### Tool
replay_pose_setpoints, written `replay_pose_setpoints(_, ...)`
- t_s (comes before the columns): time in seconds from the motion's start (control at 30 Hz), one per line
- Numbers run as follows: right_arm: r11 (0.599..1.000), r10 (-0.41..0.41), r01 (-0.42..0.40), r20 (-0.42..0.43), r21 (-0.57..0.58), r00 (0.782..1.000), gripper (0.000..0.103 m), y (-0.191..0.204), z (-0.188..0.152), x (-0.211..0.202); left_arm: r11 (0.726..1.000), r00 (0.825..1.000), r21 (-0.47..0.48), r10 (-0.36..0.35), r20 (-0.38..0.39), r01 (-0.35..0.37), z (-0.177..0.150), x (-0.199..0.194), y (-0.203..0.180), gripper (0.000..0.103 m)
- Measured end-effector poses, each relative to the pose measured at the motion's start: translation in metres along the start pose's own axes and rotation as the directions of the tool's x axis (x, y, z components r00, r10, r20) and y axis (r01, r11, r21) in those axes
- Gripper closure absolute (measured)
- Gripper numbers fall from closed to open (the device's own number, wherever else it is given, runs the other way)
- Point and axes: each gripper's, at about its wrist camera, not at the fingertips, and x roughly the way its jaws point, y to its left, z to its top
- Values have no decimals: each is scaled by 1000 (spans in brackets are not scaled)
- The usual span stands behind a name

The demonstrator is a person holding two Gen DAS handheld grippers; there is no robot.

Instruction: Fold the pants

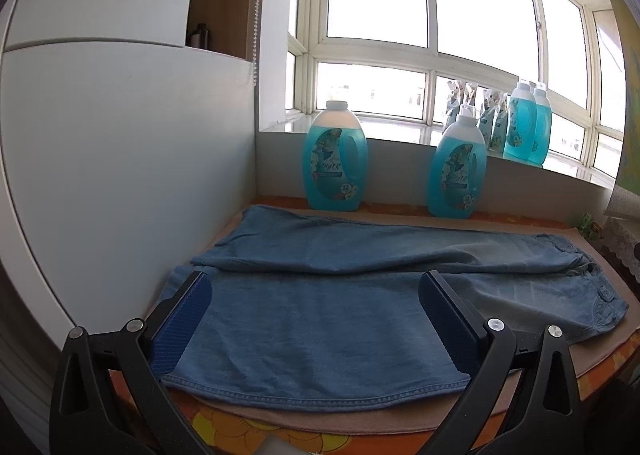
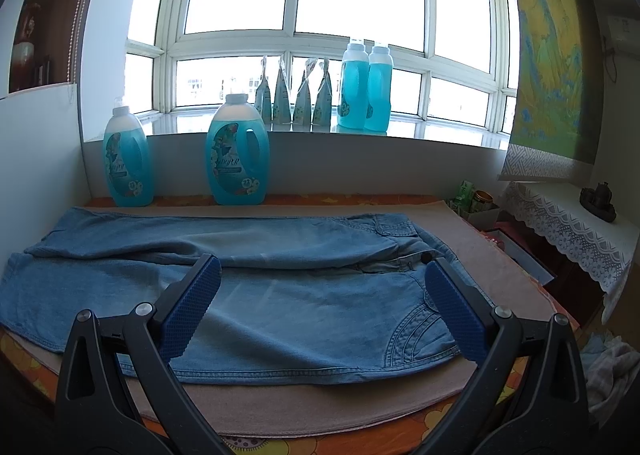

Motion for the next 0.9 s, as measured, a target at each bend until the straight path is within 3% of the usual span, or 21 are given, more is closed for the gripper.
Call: replay_pose_setpoints(0.9,1000,7,-7,-9,-5,1000,0,3,-4,3,1000,1000,19,18,-19,-18,-3,8,-1,0)
